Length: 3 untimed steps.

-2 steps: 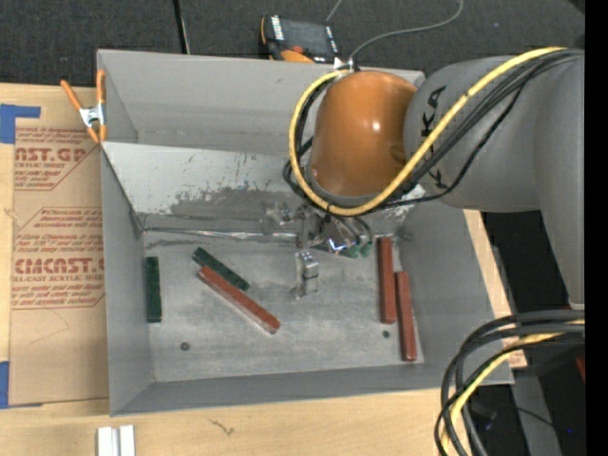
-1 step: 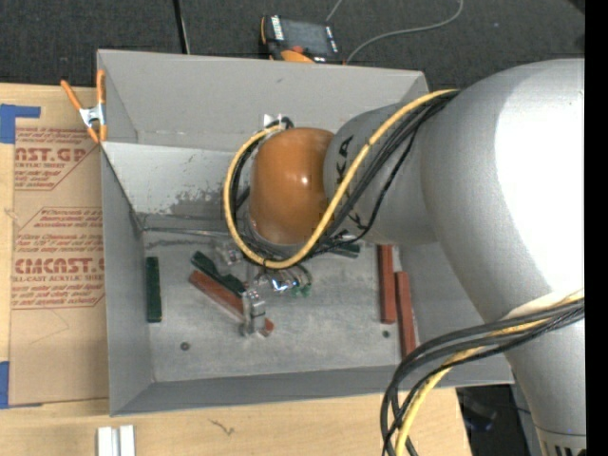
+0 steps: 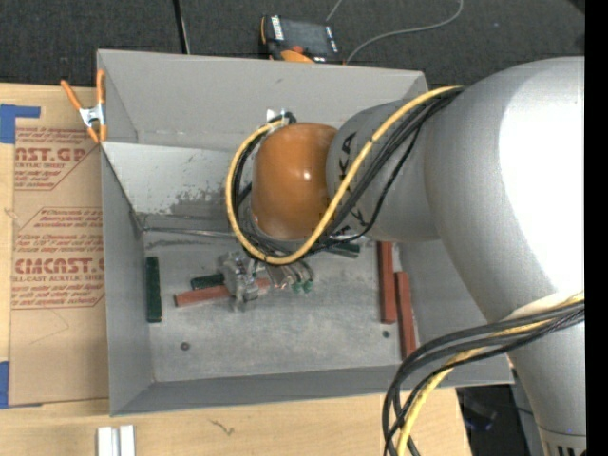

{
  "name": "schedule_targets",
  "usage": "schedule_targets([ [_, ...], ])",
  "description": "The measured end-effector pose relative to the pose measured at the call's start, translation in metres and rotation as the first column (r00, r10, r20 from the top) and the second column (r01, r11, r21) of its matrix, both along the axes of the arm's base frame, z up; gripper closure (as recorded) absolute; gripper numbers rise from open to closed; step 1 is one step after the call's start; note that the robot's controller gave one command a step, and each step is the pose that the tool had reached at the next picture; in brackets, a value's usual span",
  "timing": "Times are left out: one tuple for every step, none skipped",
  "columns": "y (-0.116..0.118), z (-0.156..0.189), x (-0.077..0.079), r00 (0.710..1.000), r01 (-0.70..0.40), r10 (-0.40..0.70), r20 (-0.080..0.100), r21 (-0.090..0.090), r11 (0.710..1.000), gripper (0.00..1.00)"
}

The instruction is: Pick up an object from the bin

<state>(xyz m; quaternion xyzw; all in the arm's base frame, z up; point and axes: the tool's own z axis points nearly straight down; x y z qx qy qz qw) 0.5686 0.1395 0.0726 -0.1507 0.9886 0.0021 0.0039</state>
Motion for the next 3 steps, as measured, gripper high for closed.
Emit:
schedule_targets([
  [-0.001,-0.002,-0.001,1.0,0.001,-0.001,-0.005,-0.003,1.0,0.0],
  [-0.002,-0.002,-0.001,1.0,0.001,-0.001,-0.005,-0.002,1.0,1.0],
  [-0.019,0.129,-0.016,0.994,0.114,-0.114,0.002,-0.002,0.994,1.0],
])
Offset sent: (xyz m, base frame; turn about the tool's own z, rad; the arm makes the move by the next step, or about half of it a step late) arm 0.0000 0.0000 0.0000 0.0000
